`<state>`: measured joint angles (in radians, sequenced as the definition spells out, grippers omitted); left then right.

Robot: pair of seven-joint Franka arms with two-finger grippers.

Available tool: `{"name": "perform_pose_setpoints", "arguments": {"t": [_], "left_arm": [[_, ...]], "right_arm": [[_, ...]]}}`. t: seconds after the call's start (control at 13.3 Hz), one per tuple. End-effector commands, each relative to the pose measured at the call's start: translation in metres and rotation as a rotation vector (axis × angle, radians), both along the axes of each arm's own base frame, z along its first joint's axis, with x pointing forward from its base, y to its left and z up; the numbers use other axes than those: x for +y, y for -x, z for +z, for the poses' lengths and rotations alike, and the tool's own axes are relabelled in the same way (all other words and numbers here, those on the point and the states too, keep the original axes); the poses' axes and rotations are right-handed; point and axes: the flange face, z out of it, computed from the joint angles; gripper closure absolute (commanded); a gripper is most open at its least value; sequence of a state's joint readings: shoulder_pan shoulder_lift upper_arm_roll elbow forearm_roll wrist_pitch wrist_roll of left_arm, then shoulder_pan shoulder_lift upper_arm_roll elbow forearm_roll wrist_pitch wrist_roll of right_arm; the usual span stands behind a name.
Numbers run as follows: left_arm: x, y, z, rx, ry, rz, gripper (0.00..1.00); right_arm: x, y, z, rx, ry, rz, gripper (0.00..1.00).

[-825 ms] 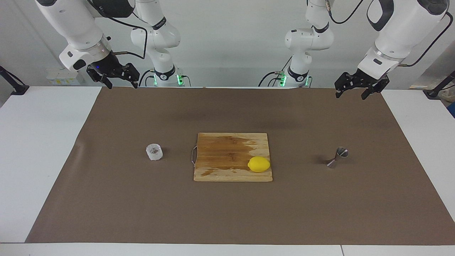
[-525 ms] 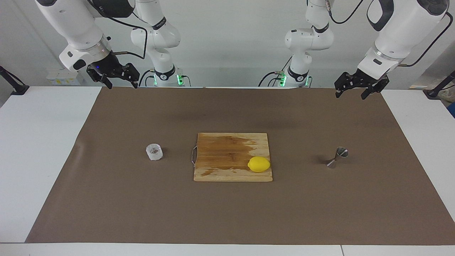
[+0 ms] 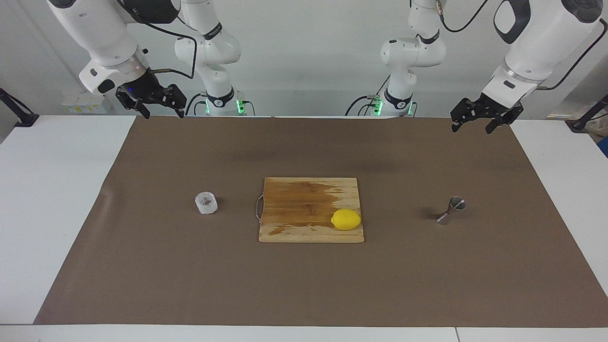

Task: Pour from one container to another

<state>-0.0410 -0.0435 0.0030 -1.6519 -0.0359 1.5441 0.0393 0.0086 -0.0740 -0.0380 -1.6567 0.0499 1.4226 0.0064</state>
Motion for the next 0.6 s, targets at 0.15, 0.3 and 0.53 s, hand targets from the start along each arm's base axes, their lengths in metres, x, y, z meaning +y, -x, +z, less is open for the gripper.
{"name": "perform_pose_setpoints", "arguments": {"t": [0.15, 0.3, 0.53], "left_arm": [[0.023, -0.003, -0.021, -0.017, 0.015, 0.068, 0.0], [0.04, -0.013, -0.037, 0.009, 0.038, 0.112, 0.0], [0.061, -0.037, -0.069, 0.075, 0.087, 0.309, 0.0]], "right_arm": [[-0.004, 0.006, 0.003, 0.0, -0.003, 0.014, 0.0], [-0.004, 0.006, 0.003, 0.0, -0.003, 0.014, 0.0], [-0.004, 0.006, 0.003, 0.0, -0.003, 0.014, 0.0]]}}
